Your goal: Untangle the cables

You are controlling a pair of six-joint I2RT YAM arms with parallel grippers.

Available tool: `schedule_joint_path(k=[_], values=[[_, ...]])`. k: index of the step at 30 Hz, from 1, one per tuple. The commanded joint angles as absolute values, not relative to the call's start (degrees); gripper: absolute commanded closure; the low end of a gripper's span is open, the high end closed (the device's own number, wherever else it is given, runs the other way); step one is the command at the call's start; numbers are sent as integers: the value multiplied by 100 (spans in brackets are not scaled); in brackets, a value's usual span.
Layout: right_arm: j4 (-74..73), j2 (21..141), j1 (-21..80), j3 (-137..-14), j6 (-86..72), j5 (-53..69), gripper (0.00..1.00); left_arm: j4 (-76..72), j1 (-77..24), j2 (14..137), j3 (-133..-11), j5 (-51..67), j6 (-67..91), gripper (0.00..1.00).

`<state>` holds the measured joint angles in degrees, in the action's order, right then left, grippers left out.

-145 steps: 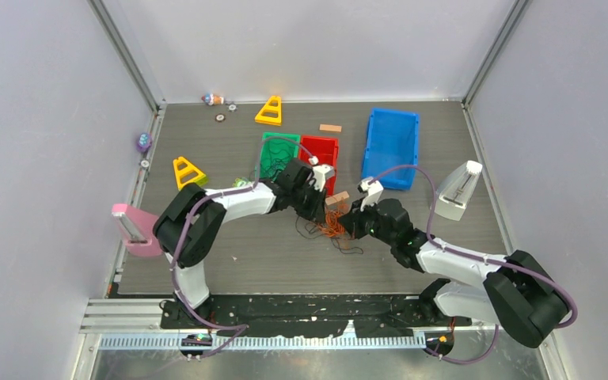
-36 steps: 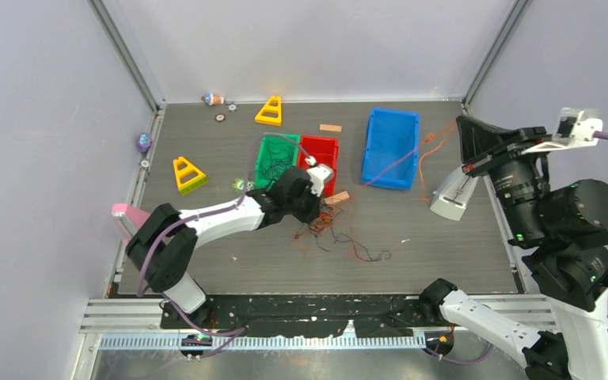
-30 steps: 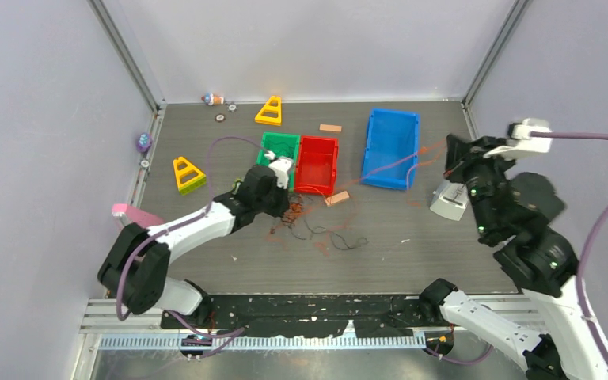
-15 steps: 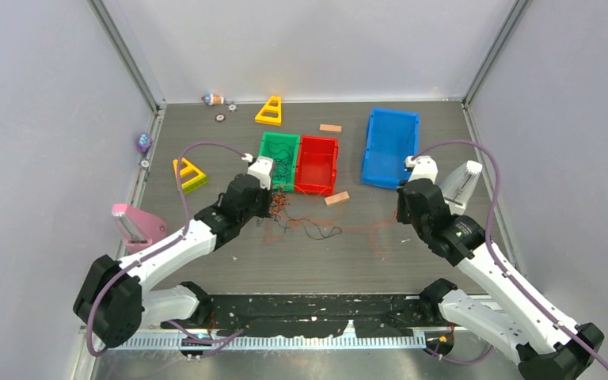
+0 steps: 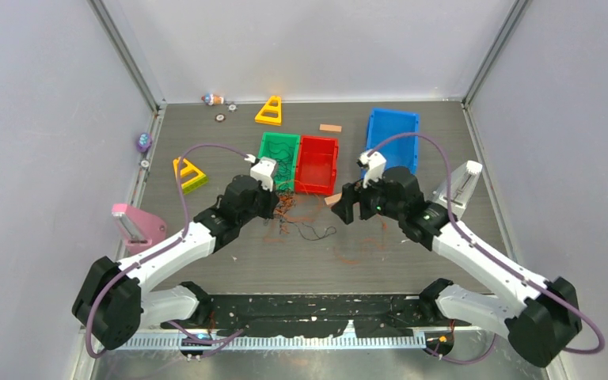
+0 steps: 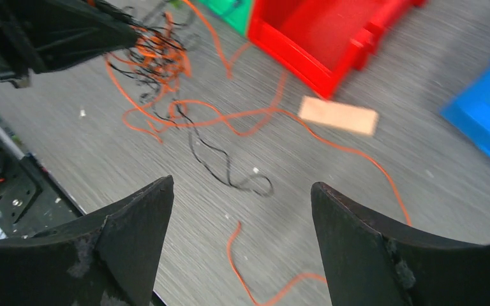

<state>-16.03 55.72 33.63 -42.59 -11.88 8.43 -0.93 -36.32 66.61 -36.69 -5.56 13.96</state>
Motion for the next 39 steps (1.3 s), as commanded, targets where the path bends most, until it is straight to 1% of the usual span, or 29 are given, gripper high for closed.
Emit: schedule_joint_path(k=[1,3,4,7,9,15,18,28,39], values=[[491,6196,3637,-4217,-840,1715,17,-654,-3634,6569,-3641,-36,1249,100],[915,6548,3714,-4367,-715,1683,19,-697,-3634,6610,-3642,218,1244,100],[1072,6667,3750,-4438,-612,1563,22,-680,-3632,6641,-3669,281,1254,100],[1321,7154,3859,-4745,-368,1264,28,-647,-3641,6728,-3728,405,1257,100],[1446,7393,3928,-4948,-173,1199,30,-635,-3639,6743,-3747,437,1257,100],[1223,8051,4241,-5601,547,548,33,-620,-3649,6751,-3757,483,1235,100],[1203,8322,4304,-5764,676,493,35,-548,-3656,6794,-3810,437,1224,100],[1343,8707,4490,-5817,1013,409,38,-458,-3674,6842,-3859,370,1195,100],[1654,8397,4489,-5302,1100,205,39,-430,-3685,6822,-3874,369,1186,100]])
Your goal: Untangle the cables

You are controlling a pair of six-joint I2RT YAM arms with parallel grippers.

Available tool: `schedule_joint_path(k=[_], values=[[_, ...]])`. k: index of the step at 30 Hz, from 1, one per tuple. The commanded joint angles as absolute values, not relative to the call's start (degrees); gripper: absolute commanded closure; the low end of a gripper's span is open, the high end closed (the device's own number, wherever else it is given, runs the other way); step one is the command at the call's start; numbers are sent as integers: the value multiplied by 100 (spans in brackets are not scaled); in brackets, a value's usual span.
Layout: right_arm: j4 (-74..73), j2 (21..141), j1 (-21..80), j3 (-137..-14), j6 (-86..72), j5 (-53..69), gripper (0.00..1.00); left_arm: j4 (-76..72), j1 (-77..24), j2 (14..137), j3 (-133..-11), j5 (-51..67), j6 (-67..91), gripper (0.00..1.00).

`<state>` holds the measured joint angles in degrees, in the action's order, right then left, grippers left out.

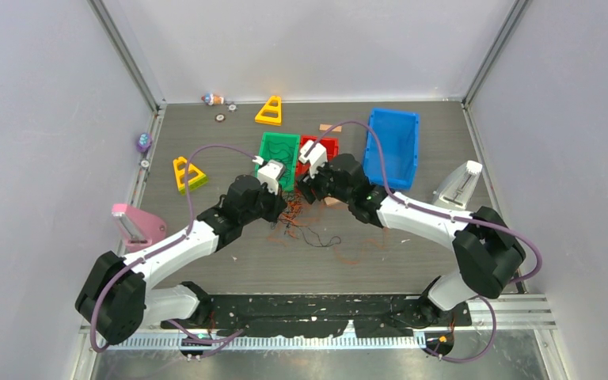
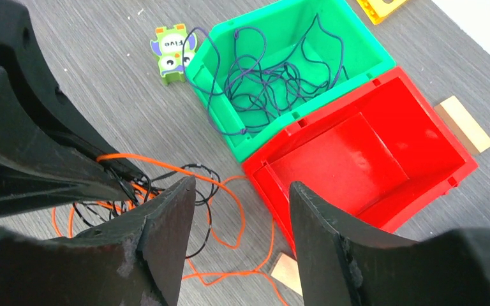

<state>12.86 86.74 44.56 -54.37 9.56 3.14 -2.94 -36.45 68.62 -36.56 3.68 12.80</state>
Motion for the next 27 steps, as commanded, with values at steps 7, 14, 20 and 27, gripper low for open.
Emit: schedule_joint_path(k=[7,14,20,27], values=[[1708,8749,4533,-5516,1089,463,40,-460,-3708,6852,-3876,413,1187,100],[1735,9075,4628,-5910,1144,498,48,-432,-3727,6866,-3885,317,1168,100],[2217,8819,4632,-5637,949,560,90,-460,-3728,6804,-3845,159,1190,99],[2530,8184,4633,-5224,328,354,95,-755,-3731,6503,-3564,-101,1281,59]])
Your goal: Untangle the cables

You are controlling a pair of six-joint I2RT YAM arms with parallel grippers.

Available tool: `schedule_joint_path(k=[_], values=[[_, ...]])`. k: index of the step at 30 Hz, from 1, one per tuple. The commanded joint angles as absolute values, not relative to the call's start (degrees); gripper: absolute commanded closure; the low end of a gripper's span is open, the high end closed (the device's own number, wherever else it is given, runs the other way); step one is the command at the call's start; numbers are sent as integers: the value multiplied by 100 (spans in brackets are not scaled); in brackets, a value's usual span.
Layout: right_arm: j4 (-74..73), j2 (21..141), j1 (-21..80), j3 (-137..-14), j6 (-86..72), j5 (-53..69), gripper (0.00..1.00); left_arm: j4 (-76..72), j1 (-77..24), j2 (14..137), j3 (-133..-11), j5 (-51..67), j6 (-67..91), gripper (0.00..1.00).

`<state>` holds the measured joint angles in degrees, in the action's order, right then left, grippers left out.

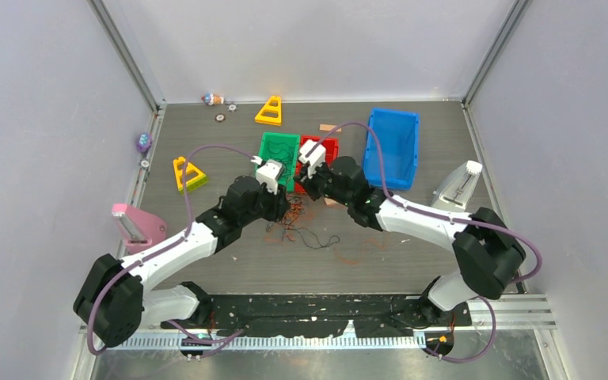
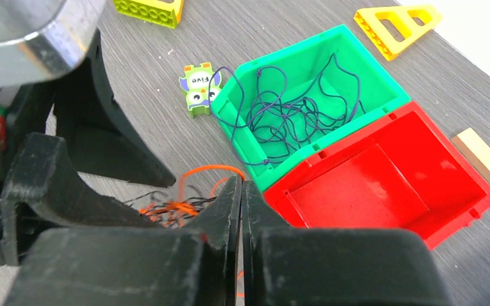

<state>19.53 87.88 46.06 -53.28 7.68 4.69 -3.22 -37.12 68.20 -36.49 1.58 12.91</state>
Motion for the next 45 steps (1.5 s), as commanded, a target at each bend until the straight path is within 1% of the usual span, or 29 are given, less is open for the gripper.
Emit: schedule_joint_path(k=[1,6,11,14,20,24,25,26,27,29,30,31,32,33,37,41,45], values=[[2535,8034,4632,-5200,270,327,95,-794,-3728,6458,-3516,-130,1283,57],[2406,7535,4632,-5115,-110,237,95,-941,-3731,6356,-3399,-123,1279,45],[2039,7024,4636,-5263,-436,305,94,-1064,-3730,6415,-3385,-26,1258,40],[1690,6818,4633,-5420,-581,457,95,-1151,-3733,6481,-3389,171,1257,38],[1213,6570,4634,-5660,-801,772,95,-1393,-3728,6532,-3332,357,1283,37],[1017,6498,4632,-5677,-836,845,95,-1911,-3734,6407,-3099,897,1188,32],[977,6500,4632,-5678,-840,862,95,-2033,-3729,6396,-3047,1039,1179,33],[950,6511,4632,-5689,-816,908,94,-2084,-3727,6413,-3046,1124,1171,37],[908,6536,4632,-5701,-808,928,94,-2068,-3728,6443,-3064,1174,1169,45],[853,6541,4633,-5711,-789,922,95,-1924,-3727,6538,-3162,1081,1161,73],[839,6527,4632,-5664,-793,745,95,-1779,-3731,6587,-3263,816,1165,90],[836,6446,4636,-5627,-805,402,95,-1549,-3728,6659,-3327,628,1189,100],[836,6396,4633,-5527,-847,210,95,-1327,-3727,6708,-3412,333,1220,100],[811,6253,4628,-5470,-881,-453,95,-1167,-3734,6729,-3495,-14,1246,100],[522,5674,4517,-5150,-1164,-2095,95,-1035,-3706,6611,-3372,-748,1383,100],[107,5033,4330,-4812,-1349,-3169,95,-768,-3607,6454,-3318,-1441,1590,100],[-619,4453,4131,-4540,-1584,-4105,95,-410,-3549,6277,-3299,-2326,1840,100]])
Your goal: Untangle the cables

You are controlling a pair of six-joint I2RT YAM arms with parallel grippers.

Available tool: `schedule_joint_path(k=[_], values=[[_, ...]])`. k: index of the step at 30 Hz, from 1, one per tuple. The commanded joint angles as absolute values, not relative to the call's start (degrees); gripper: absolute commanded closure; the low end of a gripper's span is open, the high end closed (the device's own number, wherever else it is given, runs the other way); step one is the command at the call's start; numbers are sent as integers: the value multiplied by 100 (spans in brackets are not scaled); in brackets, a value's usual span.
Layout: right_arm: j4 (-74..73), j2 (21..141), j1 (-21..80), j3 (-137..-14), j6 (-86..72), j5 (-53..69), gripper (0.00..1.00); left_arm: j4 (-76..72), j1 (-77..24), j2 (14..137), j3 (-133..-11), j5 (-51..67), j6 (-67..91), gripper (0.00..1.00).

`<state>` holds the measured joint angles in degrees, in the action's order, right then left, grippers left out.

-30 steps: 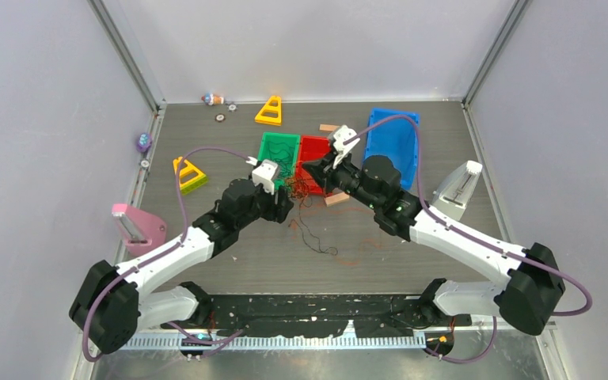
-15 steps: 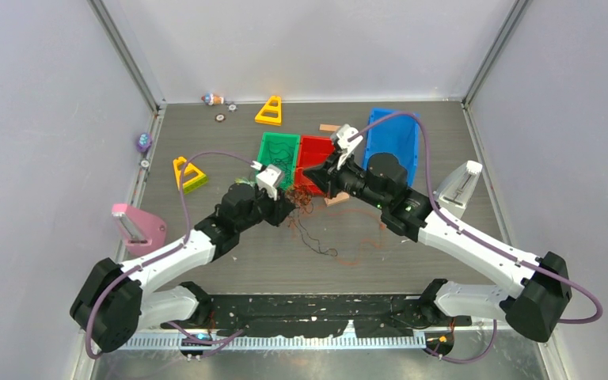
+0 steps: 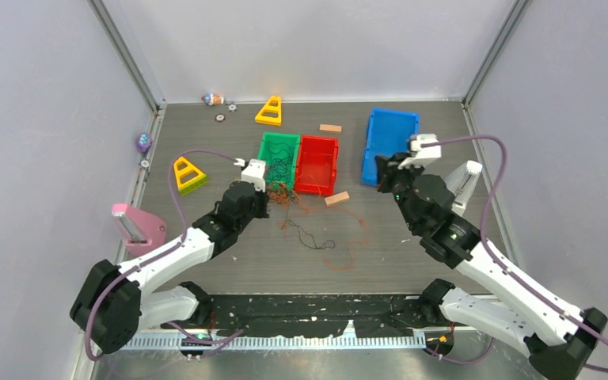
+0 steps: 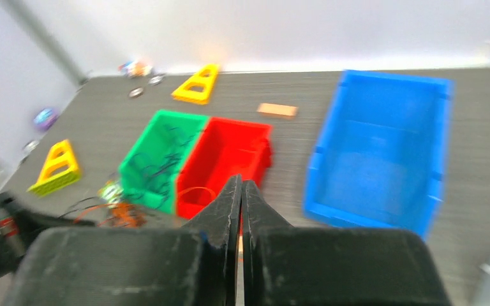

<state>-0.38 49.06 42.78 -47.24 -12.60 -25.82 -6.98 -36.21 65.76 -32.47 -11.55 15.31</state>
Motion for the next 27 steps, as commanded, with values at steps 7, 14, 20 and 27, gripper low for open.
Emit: schedule_joint_path(k=[7,14,20,27], values=[[-1328,3533,3610,-4049,-1769,-4640,95,-480,-3529,5818,-2997,-2888,1971,100],[-406,3766,3464,-3535,-956,-1327,46,-1338,-3533,5893,-2884,-828,1452,100],[849,5256,3480,-3747,-984,971,22,-1310,-3535,6042,-2990,-543,1396,100],[1529,6670,4055,-4251,-360,1746,13,-1346,-3540,6029,-2982,-422,1345,100]])
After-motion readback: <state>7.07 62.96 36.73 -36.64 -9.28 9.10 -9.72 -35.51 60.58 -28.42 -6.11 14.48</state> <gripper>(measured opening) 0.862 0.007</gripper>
